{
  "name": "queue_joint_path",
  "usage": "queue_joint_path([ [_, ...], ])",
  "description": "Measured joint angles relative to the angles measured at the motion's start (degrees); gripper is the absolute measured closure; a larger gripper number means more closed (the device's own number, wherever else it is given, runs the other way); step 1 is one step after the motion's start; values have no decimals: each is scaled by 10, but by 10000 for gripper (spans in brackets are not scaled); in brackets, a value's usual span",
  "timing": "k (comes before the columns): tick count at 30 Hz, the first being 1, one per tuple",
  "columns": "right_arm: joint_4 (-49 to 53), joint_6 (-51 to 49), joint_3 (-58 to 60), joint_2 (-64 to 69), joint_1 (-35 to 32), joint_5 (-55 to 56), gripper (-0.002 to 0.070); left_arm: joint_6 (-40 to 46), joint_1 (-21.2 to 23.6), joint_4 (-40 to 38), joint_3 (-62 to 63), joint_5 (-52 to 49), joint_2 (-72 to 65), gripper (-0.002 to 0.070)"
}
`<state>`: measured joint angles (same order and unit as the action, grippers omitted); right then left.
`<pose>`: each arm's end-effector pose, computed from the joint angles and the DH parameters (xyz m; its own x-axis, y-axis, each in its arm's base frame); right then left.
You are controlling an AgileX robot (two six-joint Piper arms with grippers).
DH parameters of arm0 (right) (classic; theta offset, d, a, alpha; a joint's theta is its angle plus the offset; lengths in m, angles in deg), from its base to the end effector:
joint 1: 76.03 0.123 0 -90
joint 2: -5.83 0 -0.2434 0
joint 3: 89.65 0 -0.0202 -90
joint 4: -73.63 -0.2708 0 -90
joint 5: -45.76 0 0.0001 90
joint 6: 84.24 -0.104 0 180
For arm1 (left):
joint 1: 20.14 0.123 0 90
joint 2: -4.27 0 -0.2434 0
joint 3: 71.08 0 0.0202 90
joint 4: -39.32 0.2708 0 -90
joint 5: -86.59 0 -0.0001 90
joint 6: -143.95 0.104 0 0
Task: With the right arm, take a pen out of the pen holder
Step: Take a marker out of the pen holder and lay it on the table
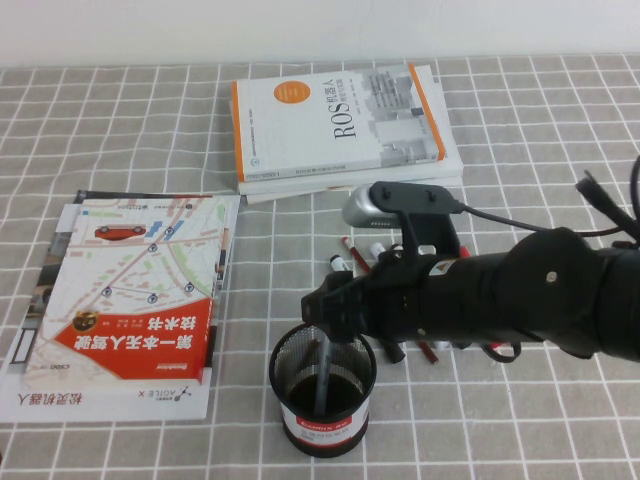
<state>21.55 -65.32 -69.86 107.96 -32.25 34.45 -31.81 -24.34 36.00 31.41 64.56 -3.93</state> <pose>0.2571 0.2688 0.1703 -0.7974 -0.0266 -0.6029 -0.4045 0.7650 0.5012 0.1261 -0.0115 0.1664 -0.3014 0.0425 -0.9526 0.1000 0.9949 0.0127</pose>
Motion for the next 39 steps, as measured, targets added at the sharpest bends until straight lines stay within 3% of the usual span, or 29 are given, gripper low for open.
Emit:
queue_joint_path([
  [13, 0, 11, -15, 30, 0, 4, 313, 0, 0, 0, 0, 0, 0, 678],
  [32, -6, 38, -21, 30, 0, 5, 652, 0, 0, 0, 0, 0, 0, 678],
  [39, -4, 47, -21, 13, 0, 2, 660, 0, 0, 0, 0, 0, 0, 678],
])
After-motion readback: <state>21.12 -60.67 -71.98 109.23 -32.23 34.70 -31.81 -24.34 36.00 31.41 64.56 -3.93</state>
